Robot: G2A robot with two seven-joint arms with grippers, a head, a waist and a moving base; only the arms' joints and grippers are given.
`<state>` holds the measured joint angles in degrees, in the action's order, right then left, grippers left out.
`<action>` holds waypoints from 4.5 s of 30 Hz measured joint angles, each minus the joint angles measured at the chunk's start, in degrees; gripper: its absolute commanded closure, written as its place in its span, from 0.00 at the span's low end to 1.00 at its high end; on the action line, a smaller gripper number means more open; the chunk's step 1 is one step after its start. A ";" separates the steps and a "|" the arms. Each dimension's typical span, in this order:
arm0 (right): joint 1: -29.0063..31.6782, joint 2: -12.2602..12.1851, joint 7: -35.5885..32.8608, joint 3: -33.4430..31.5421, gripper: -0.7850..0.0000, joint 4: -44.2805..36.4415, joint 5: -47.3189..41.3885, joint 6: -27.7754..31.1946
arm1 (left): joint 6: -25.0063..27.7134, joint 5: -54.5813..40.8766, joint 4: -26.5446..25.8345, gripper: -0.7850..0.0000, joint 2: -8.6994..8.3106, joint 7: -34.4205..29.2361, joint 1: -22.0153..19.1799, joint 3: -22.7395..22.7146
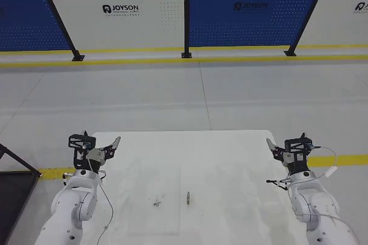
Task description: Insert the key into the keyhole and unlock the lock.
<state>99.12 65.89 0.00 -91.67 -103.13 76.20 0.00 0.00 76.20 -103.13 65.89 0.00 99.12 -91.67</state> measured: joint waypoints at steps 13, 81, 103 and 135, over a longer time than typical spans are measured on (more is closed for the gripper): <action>0.00 0.00 0.00 0.00 0.00 0.00 0.00 0.00 | 7.40 10.61 -14.41 0.00 -0.34 -8.30 15.70 5.30; 0.00 0.00 0.00 0.00 0.00 0.00 0.00 0.00 | -8.75 16.73 -3.13 0.80 3.70 -34.84 9.67 27.40; 0.00 0.00 0.00 0.00 0.00 0.00 0.00 0.00 | -8.83 17.46 -3.62 1.00 3.92 -34.86 9.75 27.33; 2.58 0.08 -1.16 4.03 0.00 -1.36 4.76 3.75 | 30.50 -2.21 -5.18 1.00 0.03 21.29 23.33 8.19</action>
<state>101.70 65.97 -1.16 -87.64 -104.49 80.96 3.75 30.50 73.99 -108.31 65.92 21.29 122.45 -83.49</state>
